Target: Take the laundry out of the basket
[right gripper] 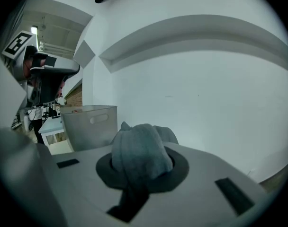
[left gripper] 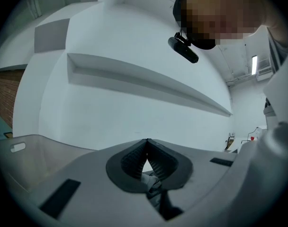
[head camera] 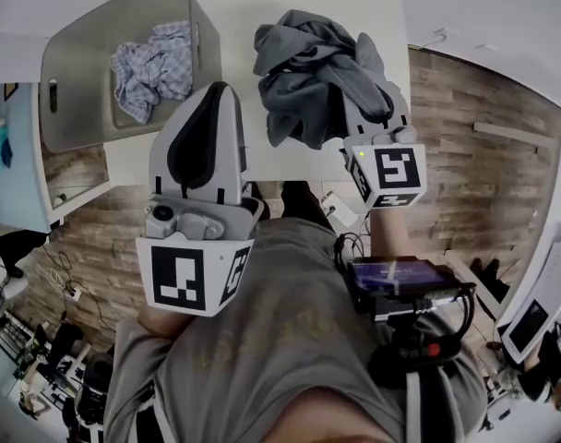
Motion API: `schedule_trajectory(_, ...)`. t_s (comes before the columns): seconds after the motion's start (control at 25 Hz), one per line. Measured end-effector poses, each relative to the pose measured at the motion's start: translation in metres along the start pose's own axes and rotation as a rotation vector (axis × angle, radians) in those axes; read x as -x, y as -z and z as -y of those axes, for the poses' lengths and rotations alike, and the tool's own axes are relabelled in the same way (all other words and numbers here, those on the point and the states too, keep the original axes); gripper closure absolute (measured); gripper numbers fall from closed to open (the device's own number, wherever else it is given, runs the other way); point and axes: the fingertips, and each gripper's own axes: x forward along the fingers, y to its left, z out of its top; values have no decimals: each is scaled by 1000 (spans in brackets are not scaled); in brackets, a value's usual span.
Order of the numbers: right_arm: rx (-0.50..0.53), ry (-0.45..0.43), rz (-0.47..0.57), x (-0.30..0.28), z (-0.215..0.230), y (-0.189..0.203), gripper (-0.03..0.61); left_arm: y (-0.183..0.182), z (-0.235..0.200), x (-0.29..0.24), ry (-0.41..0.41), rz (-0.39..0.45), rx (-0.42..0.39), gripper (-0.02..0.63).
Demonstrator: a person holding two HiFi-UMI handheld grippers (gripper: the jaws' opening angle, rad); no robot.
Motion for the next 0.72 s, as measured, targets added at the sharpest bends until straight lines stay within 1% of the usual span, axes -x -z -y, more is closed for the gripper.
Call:
schedule_trajectory(0.24, 1, -41, -74, -43, -5, 31, 526, 7, -26, 5, -96, -30, -14, 604)
schedule_trajectory(0.36, -9, -47, -94, -54, -7, 39, 525, 8, -34, 9, -131, -33, -16, 604)
schedule_trajectory(0.6, -44, -29, -138, -62, -1, 44, 505, 11, -44, 19, -157, -41, 6, 604)
schedule_trajectory(0.72, -25, -15, -183, -59, 0, 45, 457, 7, -49, 23, -159, -26, 9, 604)
